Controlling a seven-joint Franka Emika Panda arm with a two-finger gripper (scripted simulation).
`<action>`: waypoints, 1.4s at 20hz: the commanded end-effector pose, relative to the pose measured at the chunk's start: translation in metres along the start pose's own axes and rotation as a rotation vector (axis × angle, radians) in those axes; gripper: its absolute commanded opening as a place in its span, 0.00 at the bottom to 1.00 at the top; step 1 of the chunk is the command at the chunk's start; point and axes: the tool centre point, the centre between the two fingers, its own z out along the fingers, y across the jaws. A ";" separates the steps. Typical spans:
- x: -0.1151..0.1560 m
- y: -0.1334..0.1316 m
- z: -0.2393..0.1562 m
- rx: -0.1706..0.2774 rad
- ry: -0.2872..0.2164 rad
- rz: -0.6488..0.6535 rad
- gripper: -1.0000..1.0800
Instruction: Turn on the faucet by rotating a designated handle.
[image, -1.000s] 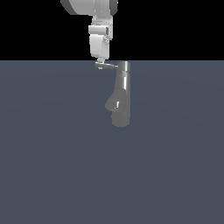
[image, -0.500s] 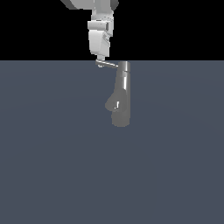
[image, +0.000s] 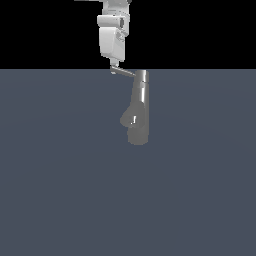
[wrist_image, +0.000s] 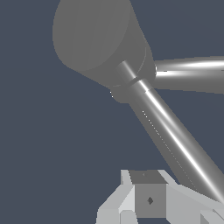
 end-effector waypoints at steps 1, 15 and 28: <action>0.000 0.000 0.000 0.000 0.001 0.000 0.00; 0.024 0.032 -0.012 -0.007 0.000 -0.006 0.00; 0.049 0.064 -0.024 -0.013 -0.001 -0.011 0.00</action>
